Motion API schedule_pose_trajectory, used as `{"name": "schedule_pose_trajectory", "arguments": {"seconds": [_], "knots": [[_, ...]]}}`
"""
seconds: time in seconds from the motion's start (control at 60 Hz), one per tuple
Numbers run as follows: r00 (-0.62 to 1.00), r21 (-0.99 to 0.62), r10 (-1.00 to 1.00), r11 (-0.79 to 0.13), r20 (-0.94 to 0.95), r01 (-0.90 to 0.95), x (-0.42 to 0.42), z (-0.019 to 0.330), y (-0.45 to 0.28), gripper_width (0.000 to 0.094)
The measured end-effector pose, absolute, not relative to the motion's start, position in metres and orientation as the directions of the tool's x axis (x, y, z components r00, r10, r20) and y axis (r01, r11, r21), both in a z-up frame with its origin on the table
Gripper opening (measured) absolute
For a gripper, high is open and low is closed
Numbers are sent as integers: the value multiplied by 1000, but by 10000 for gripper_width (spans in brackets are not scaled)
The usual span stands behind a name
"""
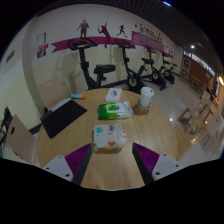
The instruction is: Fold towel
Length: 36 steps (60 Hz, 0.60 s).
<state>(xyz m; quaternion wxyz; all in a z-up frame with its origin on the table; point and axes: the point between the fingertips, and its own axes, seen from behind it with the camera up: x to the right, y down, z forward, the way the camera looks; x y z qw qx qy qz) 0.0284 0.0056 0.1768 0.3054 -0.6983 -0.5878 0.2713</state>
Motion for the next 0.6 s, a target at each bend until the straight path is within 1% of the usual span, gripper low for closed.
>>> {"name": "schedule_pose_trajectory", "arguments": {"seconds": [0.1,0.217,0.383,0.6], "knots": [[187,-753,982,-126,-3,646,69,202,-16,851],[211,-759,977,-162,-34,631,100,216,-39,857],[214,-771,977,-133,5,622,130,222,-56,857],[236,-779,971,-116,41,616,145,224,-58,857]]}}
